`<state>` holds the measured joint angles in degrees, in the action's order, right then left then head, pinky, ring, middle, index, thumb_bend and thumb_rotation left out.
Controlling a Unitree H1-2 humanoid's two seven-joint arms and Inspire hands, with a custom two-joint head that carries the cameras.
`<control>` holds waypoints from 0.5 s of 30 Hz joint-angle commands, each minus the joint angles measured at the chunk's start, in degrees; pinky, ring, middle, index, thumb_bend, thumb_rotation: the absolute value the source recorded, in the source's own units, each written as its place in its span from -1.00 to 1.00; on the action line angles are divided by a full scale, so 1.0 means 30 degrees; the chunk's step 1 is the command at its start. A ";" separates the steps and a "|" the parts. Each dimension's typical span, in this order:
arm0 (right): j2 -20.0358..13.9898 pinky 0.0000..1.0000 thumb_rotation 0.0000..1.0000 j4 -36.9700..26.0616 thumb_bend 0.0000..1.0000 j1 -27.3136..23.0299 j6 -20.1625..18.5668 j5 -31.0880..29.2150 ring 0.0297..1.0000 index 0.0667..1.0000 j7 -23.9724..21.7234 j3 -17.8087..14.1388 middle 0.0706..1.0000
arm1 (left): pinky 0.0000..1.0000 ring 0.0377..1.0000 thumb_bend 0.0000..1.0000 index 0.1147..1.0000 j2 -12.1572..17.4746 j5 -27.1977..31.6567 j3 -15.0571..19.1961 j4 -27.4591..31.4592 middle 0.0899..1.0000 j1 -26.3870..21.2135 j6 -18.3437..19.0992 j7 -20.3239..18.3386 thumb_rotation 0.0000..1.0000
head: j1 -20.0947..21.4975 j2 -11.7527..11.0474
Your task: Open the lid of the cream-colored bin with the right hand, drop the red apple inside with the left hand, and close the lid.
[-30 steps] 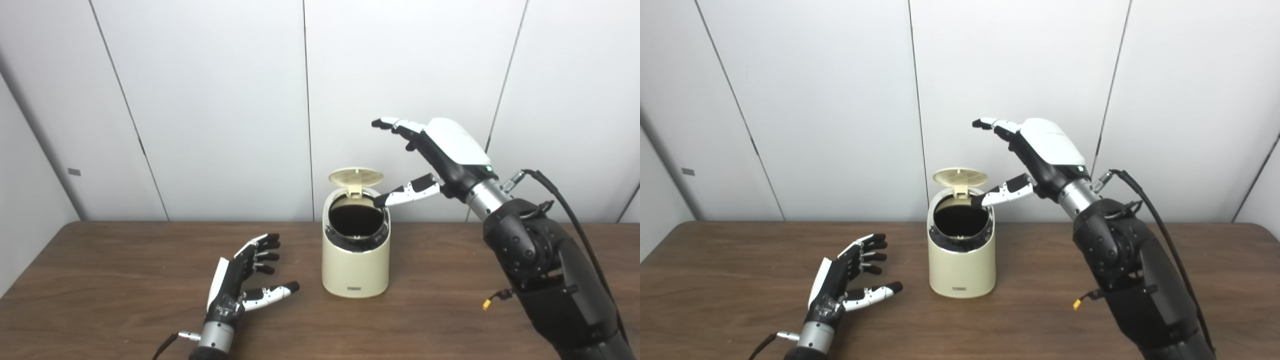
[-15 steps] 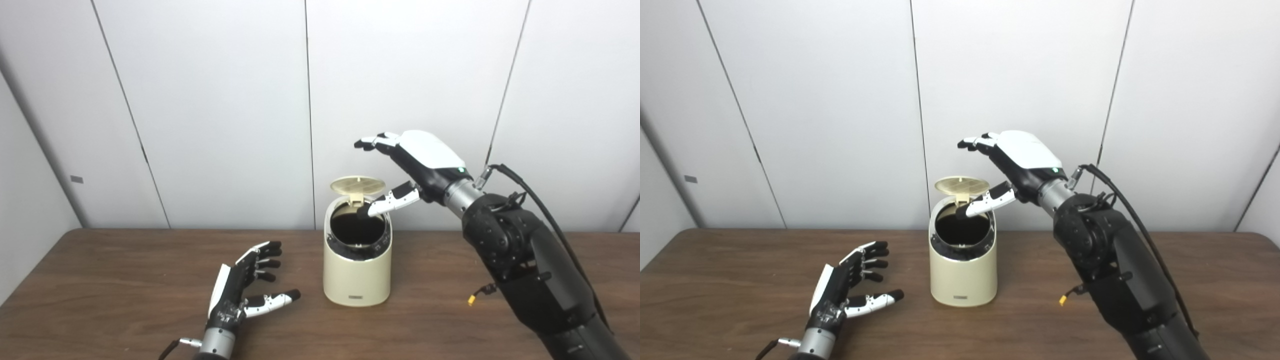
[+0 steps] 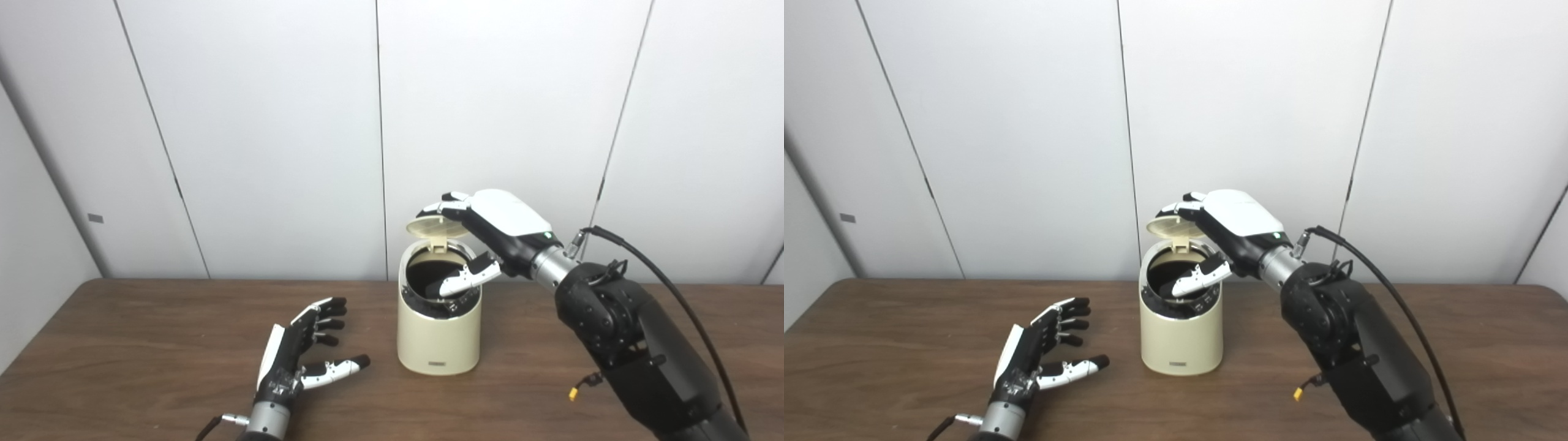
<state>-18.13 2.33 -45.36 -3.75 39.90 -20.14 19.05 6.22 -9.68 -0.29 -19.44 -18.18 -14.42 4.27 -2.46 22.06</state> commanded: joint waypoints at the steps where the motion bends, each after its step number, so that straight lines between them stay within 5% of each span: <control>1: -0.0173 0.67 -0.12 -0.0579 0.37 -0.0721 0.0828 -0.0333 0.80 0.48 0.0546 -0.0343 0.51 | 0.25 0.42 0.60 0.52 -0.0190 -0.0085 -0.0036 0.0125 0.49 0.0165 -0.0292 0.0301 -0.92 | -0.0016 -0.0027; 15: -0.0686 0.64 -0.26 -0.1705 0.31 0.0723 0.0978 0.0567 0.71 0.35 0.0699 -0.0414 0.34 | 0.26 0.42 0.58 0.53 -0.0106 -0.0245 -0.0136 0.0414 0.51 0.0318 -0.0005 0.0318 -0.89 | -0.0065 0.0199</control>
<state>-19.18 -0.75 -41.92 -1.37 41.17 -18.75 18.69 6.14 -9.77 -0.41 -19.03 -17.91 -14.23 4.76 -2.64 22.59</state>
